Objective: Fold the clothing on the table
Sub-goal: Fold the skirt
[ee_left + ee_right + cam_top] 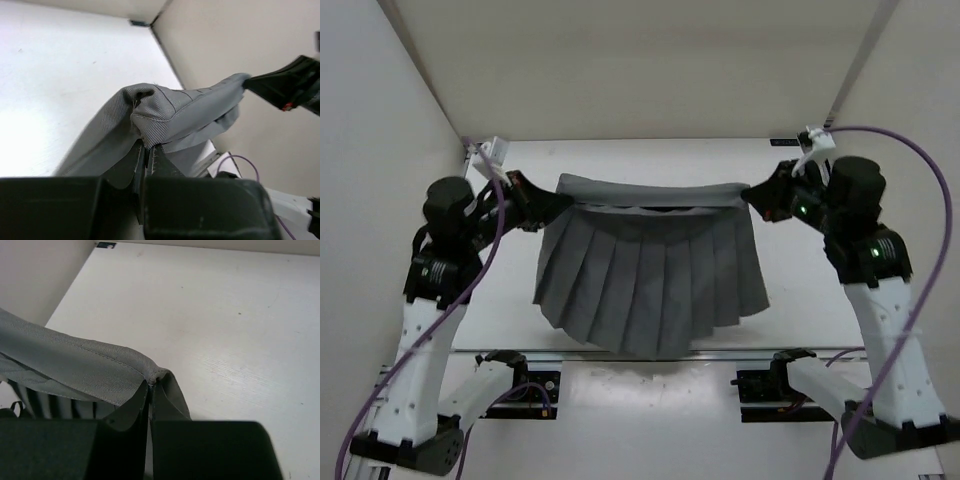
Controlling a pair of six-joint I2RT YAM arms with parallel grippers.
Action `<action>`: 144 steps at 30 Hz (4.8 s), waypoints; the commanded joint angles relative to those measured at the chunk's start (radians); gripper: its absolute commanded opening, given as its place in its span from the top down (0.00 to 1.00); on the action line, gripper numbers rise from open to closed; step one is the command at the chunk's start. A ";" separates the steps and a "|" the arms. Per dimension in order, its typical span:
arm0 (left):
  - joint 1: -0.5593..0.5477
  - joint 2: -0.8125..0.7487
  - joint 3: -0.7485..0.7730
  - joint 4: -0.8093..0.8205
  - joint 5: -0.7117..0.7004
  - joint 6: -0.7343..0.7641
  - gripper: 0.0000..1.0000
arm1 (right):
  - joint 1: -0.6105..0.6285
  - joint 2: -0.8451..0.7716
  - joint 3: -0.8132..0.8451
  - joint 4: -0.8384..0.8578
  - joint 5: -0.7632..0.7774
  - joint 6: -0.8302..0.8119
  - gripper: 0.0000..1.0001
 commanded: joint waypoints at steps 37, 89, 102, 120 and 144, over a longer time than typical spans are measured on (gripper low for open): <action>-0.071 0.458 -0.465 0.130 -0.051 0.015 1.00 | -0.111 0.319 -0.434 0.065 -0.194 0.089 1.00; -0.091 0.869 -0.341 0.351 -0.236 -0.063 0.93 | -0.544 0.915 -0.236 0.203 -0.416 -0.256 0.12; -0.065 0.864 -0.352 0.348 -0.250 -0.058 0.92 | -0.349 0.990 -0.282 0.258 -0.698 -0.255 0.14; -0.244 0.809 -0.459 0.392 -0.233 -0.118 0.92 | -0.329 0.685 -0.525 0.228 -0.413 -0.152 1.00; -0.315 0.763 -0.413 0.455 -0.169 -0.161 0.87 | 0.057 0.544 -0.195 0.067 -0.335 0.060 1.00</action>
